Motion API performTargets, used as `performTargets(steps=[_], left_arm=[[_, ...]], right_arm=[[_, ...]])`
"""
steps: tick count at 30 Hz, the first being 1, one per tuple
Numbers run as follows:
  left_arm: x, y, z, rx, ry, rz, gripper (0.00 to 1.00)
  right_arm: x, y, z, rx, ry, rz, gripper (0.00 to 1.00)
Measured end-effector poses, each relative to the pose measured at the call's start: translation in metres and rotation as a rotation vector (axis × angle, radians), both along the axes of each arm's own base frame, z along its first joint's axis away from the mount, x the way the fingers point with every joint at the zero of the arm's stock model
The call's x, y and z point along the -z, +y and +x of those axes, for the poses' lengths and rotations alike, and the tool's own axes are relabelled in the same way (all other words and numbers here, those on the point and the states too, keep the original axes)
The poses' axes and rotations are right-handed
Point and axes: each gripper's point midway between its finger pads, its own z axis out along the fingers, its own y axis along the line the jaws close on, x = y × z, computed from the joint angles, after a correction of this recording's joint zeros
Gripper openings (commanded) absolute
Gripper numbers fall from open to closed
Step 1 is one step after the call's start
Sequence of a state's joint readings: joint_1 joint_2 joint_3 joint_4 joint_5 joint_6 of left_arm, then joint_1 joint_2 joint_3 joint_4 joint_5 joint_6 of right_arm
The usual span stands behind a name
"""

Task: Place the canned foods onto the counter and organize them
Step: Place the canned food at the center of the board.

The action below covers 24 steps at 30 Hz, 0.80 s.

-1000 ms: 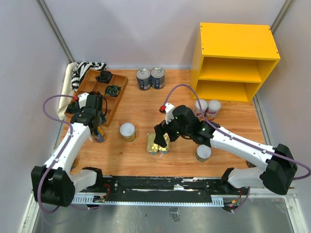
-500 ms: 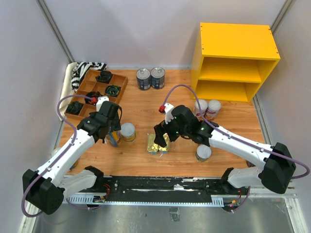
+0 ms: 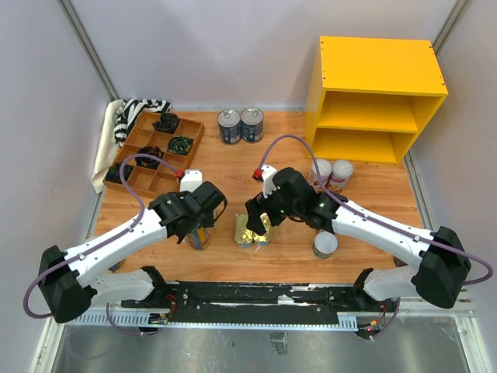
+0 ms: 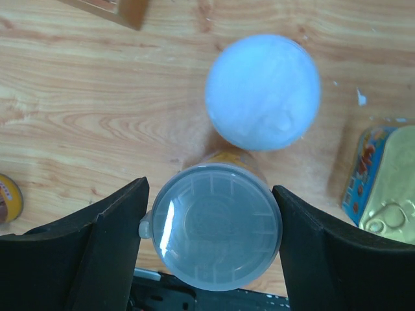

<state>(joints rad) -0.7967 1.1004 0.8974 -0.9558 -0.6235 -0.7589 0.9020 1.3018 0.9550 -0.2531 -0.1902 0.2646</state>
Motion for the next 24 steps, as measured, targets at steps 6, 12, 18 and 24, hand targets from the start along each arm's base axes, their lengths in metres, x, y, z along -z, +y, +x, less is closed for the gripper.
performTargets(steps=[6, 12, 18, 24], left_arm=[[0.001, -0.033, -0.012, 0.056, -0.004, -0.006, 0.41], [0.0, -0.061, -0.019, 0.1, -0.009, -0.06, 0.7], [-0.008, -0.07, -0.015, 0.117, -0.041, -0.108, 1.0], [-0.055, -0.06, -0.005, 0.102, -0.193, -0.21, 1.0]], right_arm=[[0.003, -0.001, 0.0, 0.002, 0.003, -0.011, 0.99], [0.003, -0.002, 0.001, 0.004, 0.001, -0.014, 0.99], [0.003, -0.002, 0.001, 0.003, 0.0, -0.014, 0.99], [0.003, -0.002, 0.002, 0.009, -0.003, -0.018, 0.99]])
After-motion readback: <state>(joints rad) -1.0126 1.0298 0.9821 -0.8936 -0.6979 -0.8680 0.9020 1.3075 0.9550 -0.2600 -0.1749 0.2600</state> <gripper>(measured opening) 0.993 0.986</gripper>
